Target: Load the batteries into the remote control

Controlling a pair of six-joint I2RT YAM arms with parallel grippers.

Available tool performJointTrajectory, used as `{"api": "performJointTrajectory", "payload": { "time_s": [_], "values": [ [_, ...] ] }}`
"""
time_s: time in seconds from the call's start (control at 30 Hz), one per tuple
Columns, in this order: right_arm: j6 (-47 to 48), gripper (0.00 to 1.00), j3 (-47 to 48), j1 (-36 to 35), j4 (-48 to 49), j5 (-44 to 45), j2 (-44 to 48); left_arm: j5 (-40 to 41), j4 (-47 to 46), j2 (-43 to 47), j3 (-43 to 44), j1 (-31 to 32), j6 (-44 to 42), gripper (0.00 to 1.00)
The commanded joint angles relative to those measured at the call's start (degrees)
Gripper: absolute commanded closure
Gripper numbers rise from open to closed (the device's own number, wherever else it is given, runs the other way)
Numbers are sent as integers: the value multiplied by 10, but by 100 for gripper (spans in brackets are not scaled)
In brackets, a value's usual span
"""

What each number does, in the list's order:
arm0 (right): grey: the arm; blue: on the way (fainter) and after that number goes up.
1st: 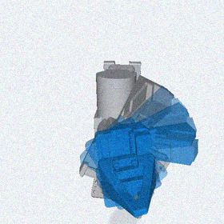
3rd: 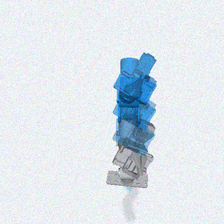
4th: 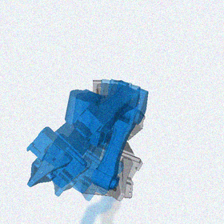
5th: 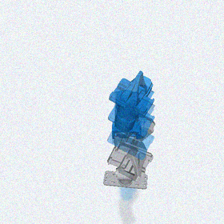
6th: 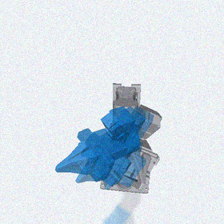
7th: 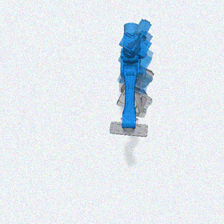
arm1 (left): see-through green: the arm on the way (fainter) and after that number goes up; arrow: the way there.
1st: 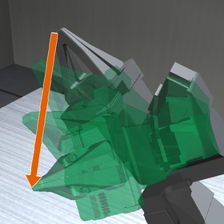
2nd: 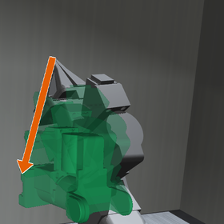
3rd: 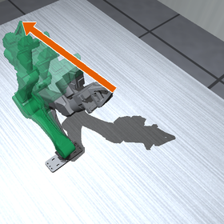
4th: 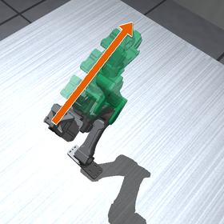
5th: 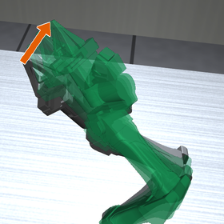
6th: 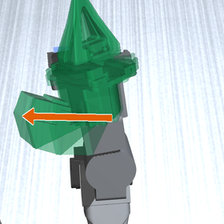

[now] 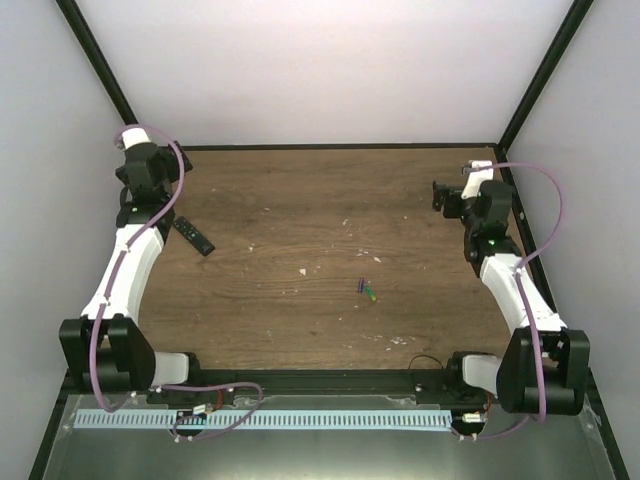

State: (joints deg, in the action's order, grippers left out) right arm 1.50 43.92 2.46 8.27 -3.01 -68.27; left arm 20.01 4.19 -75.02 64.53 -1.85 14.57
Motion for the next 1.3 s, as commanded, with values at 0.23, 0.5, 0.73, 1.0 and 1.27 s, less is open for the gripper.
{"api": "performJointTrajectory", "payload": {
  "time_s": [0.23, 0.5, 0.73, 1.0, 1.27],
  "values": [
    [-76, 0, 141, 4, -278, 24, -72, 16, 375, -197, 235, 1, 109, 0],
    [-97, 0, 154, 2, -327, 25, -82, -32, 537, -363, 339, 0, 265, 0],
    [-102, 0, 148, 0, -337, 20, -77, -34, 560, -408, 348, -2, 331, 0],
    [-101, 0, 149, 0, -336, 20, -85, -106, 525, -448, 335, -10, 310, 1],
    [-101, 0, 149, -1, -334, 17, -91, -139, 480, -446, 304, -38, 267, 1]
  ]
}}
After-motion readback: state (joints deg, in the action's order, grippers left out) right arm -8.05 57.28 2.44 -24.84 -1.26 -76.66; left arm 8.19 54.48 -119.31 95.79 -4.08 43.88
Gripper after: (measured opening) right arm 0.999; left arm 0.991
